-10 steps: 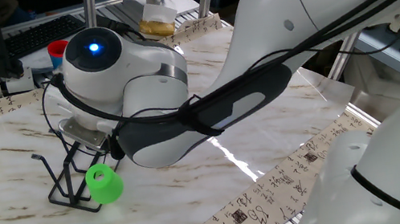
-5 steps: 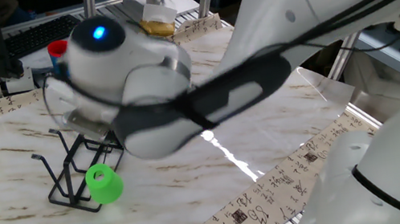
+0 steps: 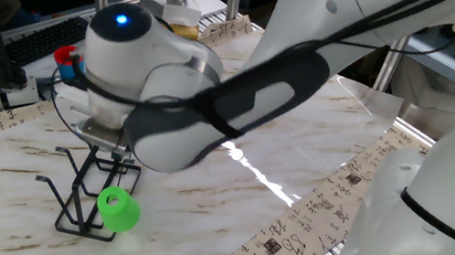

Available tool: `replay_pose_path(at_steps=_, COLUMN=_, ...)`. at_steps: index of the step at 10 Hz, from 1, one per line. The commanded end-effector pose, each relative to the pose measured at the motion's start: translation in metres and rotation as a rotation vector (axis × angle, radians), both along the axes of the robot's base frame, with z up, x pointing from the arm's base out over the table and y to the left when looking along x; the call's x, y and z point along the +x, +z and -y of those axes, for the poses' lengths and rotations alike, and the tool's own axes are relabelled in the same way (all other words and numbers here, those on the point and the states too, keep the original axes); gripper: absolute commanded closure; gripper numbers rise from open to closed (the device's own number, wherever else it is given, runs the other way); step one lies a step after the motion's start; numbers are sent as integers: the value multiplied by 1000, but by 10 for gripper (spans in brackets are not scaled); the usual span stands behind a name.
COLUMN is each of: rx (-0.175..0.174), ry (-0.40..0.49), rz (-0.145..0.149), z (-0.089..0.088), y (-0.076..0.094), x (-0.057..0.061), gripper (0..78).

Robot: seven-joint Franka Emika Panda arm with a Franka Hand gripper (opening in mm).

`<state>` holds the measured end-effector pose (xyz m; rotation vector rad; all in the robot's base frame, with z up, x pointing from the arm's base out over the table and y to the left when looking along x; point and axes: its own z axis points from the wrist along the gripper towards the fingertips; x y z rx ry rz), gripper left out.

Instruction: Put the cup on the cup rack

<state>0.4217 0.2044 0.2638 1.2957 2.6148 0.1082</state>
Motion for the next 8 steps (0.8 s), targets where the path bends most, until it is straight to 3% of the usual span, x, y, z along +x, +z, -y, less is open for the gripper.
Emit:
replay_pose_path(at_steps=1, rx=80, ry=324, rz=-242, z=37, y=26, x=14, gripper=763)
replay_pose_path(at_steps=8, rx=32, ry=594, rz=-282, z=74, y=18, x=31, gripper=763)
